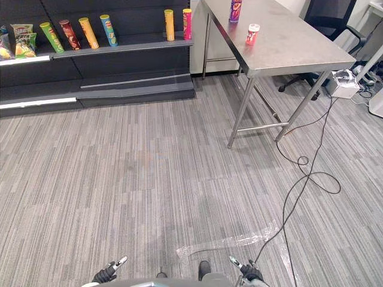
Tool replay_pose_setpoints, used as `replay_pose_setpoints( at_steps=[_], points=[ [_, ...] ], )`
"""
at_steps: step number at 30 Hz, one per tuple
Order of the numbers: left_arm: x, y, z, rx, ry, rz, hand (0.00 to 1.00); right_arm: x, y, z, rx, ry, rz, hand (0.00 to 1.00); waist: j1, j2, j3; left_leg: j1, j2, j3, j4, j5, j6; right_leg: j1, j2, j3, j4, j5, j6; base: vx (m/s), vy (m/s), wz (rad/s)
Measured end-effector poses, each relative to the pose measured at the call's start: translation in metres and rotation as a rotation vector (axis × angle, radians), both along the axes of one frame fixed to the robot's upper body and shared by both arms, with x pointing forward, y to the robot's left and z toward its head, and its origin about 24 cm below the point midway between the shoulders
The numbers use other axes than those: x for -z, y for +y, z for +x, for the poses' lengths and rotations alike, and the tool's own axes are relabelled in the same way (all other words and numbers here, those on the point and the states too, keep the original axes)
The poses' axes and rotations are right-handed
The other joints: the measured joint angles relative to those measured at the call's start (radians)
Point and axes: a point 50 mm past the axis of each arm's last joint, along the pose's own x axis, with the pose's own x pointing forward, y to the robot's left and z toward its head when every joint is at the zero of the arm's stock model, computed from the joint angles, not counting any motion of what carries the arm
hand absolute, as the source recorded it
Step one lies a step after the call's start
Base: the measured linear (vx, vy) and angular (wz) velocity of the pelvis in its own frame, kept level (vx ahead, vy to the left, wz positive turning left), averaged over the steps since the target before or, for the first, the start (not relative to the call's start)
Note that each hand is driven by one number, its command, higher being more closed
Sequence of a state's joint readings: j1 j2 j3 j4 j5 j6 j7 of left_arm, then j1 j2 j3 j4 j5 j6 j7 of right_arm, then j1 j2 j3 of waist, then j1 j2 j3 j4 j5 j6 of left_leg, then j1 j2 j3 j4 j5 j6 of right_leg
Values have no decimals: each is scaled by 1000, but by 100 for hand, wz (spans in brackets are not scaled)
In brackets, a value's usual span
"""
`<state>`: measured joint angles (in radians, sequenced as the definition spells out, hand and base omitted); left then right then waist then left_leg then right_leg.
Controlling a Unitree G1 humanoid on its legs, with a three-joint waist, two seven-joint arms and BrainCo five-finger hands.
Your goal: Put the gum and the chips on the shelf.
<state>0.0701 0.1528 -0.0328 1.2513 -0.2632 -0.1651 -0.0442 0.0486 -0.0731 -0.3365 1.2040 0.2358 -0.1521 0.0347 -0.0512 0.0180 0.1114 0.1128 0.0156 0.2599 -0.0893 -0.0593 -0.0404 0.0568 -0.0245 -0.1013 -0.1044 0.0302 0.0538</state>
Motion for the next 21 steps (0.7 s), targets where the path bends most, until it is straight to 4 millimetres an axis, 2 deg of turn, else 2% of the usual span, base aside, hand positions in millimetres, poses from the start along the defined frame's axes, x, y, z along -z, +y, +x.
replay_pose_setpoints(
  at_steps=[10,21],
  points=[
    [0,-1,1,1,-5,-3,0,-1,1,5,0,-13,-3,0,0,4,4,0,9,7,1,-4,-4,-1,8,-2,-1,-5,4,-86,-45,-1],
    [-1,1,3,0,-12,11,0,-1,1,5,-9,1,-28,0,1,-5,8,-1,15,18,-2,-6,-1,-4,14,1,-2,-3,-4,-11,-12,-1]
  ],
)
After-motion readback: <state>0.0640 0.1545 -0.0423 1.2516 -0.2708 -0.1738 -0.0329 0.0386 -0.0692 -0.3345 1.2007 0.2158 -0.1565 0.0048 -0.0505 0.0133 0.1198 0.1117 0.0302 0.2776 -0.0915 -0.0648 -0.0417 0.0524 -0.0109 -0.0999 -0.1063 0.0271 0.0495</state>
